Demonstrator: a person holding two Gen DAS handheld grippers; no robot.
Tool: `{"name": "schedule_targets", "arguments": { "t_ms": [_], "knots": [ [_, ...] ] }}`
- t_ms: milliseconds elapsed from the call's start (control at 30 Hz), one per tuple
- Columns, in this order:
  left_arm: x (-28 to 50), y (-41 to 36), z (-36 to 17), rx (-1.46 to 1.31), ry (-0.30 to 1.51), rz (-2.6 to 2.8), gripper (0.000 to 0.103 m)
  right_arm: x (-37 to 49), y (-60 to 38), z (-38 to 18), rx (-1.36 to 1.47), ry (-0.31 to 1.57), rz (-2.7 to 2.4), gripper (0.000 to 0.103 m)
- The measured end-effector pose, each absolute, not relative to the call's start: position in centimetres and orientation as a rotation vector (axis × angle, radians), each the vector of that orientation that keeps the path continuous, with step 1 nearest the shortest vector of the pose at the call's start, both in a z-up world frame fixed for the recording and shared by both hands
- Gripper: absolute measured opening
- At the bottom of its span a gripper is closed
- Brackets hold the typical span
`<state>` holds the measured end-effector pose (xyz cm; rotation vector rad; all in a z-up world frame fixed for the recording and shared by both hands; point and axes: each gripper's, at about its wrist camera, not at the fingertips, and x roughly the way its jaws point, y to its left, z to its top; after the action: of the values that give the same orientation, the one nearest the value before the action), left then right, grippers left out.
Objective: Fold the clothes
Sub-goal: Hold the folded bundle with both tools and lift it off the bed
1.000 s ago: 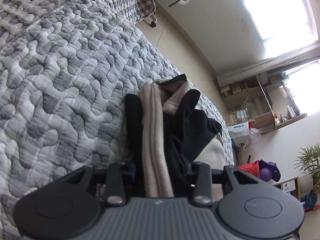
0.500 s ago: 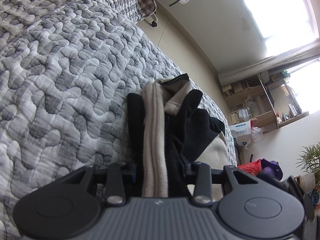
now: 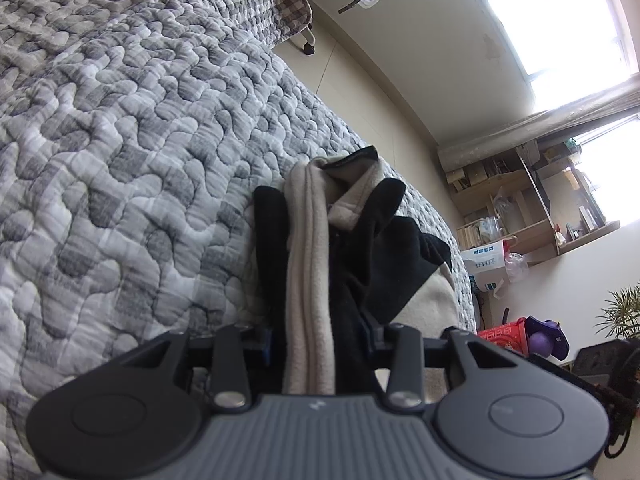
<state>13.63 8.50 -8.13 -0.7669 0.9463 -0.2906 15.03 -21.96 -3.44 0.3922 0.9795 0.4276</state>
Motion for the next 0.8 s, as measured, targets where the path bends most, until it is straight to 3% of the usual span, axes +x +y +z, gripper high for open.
{"name": "schedule_targets", "arguments": {
  "t_ms": [67, 100, 200, 633, 733, 800],
  "knots": [
    [13.6, 8.4, -8.1, -0.764, 0.946, -0.291, 0.039, 15.3, -22.1, -4.6, 0.479, 1.019, 0.453, 0.075],
    [13.6, 8.4, -8.1, -0.762, 0.946, -0.291, 0.039, 15.3, -22.1, -4.9, 0.51, 1.017, 0.457, 0.083],
    [13.5, 8.2, -8.0, -0.76, 0.944, -0.29, 0.039, 15.0, -22.1, -4.9, 0.58, 1.0, 0.452, 0.09],
    [13.4, 8.0, -8.0, -0.746, 0.939, -0.294, 0.04, 16.2, -22.8, -5.3, 0.683, 0.994, 0.485, 0.088],
    [13.3, 7.9, -7.7, -0.732, 0.927, -0.292, 0.038, 16.2, -22.9, -5.3, 0.683, 0.992, 0.473, 0.08],
    [13.2, 7.6, -7.2, -0.714, 0.909, -0.292, 0.036, 15.9, -22.7, -4.8, 0.659, 0.963, 0.477, 0.061]
  ]
}}
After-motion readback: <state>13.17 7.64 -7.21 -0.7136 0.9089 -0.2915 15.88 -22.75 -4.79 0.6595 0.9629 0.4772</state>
